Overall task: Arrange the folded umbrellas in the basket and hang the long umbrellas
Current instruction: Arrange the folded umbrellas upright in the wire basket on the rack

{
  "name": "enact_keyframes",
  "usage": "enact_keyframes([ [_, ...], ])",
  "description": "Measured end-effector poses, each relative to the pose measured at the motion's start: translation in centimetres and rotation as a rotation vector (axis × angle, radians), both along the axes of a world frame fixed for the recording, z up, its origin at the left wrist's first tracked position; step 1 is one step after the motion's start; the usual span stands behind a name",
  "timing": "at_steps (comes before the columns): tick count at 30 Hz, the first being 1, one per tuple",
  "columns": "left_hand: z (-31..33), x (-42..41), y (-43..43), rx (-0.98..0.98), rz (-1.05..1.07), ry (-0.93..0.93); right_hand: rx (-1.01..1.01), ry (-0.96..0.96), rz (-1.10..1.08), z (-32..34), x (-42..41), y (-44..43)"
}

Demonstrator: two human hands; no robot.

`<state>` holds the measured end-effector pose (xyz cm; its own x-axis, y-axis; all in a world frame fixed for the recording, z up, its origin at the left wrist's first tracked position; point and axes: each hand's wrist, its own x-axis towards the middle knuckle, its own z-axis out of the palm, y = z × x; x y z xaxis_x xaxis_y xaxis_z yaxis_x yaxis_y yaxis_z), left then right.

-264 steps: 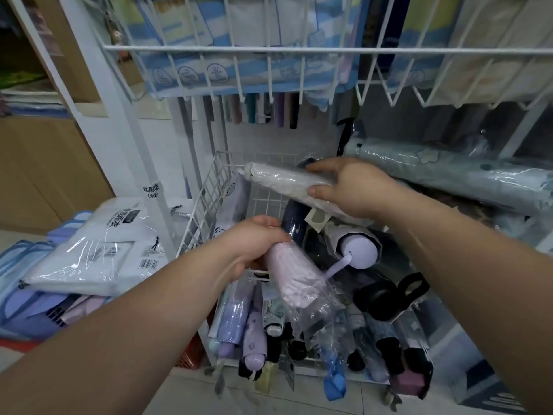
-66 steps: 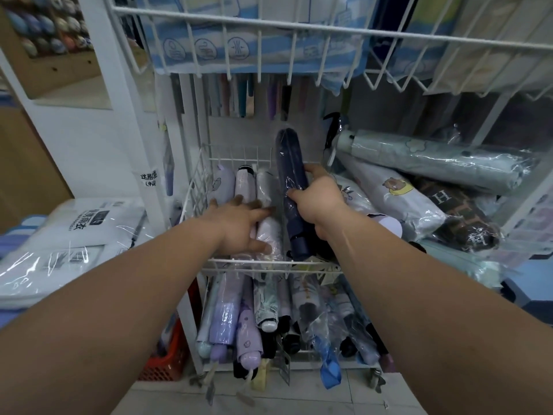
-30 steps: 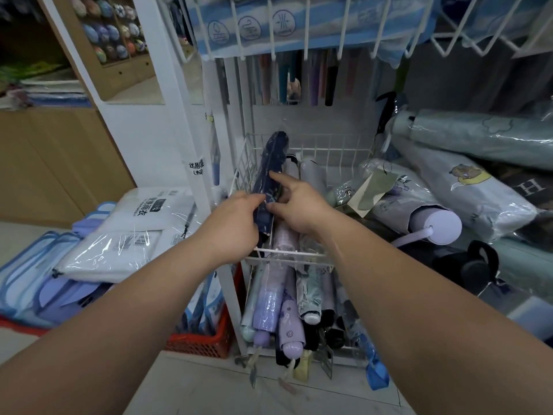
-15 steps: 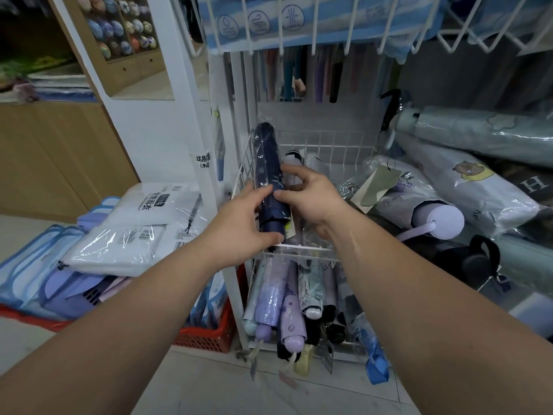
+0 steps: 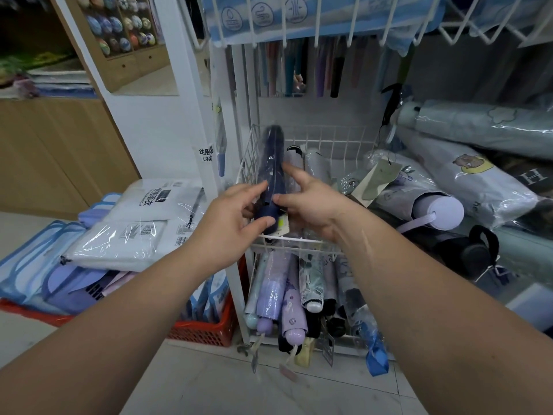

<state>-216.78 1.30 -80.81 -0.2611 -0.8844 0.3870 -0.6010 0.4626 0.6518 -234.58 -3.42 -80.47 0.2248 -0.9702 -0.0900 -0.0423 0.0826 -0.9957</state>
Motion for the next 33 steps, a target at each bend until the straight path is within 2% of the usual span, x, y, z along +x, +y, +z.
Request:
enact_keyframes([
  [2,-0.1,-0.1,-0.1,-0.025,0.003,-0.038,0.025,0.033,0.025,0.1,0.0,0.5],
  [8,0.0,-0.5,-0.7,-0.002,0.041,-0.226,-0.082,0.280,0.010,0.3,0.2,0.6],
  [10,0.0,-0.6,-0.7,-0.016,0.060,-0.283,-0.085,0.304,-0.003,0.3,0.3,0.4],
  [14,0.3,-1.3,-1.1,-0.018,0.107,-0.319,0.026,0.195,0.008,0.7,0.0,0.2],
  [17,0.3,-1.9,-2.0,-0.050,0.165,-0.313,0.005,0.156,-0.088,1.2,0.0,0.0],
  [19,0.4,-2.3,-2.6,-0.061,0.183,-0.284,0.012,0.039,-0.123,1.4,0.3,-0.3],
  [21,0.5,-2.9,-3.2,-0.014,0.219,-0.357,0.062,-0.059,-0.103,1.3,0.7,-0.4],
  [24,1.0,-3.7,-3.9,0.037,0.249,-0.497,0.117,-0.104,-0.126,0.5,1.1,-0.6],
  [29,1.0,-3.6,-4.7,0.019,0.213,-0.587,0.157,-0.197,-0.120,0.1,1.0,-0.7],
  [31,0.9,-3.3,-4.8,0.004,0.219,-0.623,0.097,-0.077,-0.119,0.1,1.3,-0.8],
  [33,0.9,-3.2,-4.7,-0.002,0.213,-0.628,-0.034,0.126,-0.148,0.2,1.3,-0.8],
])
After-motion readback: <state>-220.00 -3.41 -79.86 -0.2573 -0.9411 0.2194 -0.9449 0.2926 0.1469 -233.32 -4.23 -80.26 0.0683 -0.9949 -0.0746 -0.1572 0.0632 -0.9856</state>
